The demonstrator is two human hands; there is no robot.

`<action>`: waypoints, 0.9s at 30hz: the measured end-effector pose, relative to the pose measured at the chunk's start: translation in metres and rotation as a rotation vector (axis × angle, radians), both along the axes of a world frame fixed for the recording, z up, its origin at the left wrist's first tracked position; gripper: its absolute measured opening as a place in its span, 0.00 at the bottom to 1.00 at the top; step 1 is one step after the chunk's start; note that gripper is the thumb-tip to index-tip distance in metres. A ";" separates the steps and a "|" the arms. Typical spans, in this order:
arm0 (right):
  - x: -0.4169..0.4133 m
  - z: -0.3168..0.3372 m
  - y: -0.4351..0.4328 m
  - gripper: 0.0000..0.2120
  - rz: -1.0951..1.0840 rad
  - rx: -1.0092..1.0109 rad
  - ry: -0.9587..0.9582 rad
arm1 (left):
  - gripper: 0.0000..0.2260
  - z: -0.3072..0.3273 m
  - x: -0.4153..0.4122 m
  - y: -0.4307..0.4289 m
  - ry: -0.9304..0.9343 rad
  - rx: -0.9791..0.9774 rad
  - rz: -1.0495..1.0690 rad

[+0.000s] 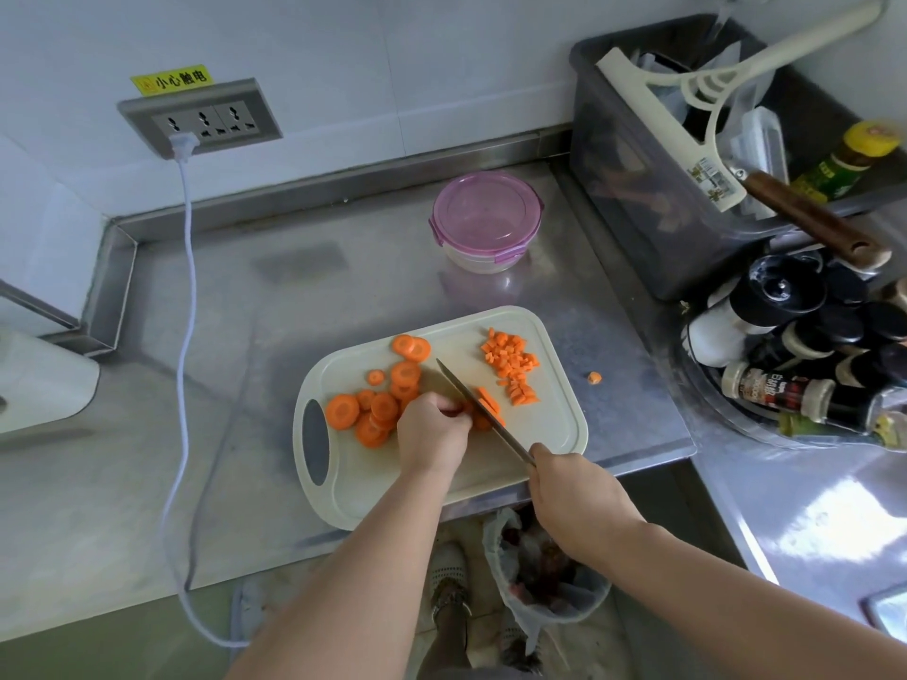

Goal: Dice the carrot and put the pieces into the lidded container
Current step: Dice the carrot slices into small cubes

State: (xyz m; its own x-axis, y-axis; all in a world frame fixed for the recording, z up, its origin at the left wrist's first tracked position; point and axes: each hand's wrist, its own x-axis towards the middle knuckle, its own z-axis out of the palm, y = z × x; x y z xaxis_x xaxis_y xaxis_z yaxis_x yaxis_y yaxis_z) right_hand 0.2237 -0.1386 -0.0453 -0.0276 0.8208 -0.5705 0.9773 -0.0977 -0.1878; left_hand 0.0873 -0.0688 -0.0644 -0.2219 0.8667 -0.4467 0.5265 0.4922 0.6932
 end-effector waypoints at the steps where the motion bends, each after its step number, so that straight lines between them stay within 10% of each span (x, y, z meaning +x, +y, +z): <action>1: 0.000 -0.001 0.000 0.11 -0.022 0.005 0.018 | 0.06 0.000 0.000 -0.001 0.000 -0.002 0.000; 27: -0.006 0.009 -0.010 0.13 -0.074 0.123 0.102 | 0.05 0.002 0.000 -0.005 -0.066 0.014 0.024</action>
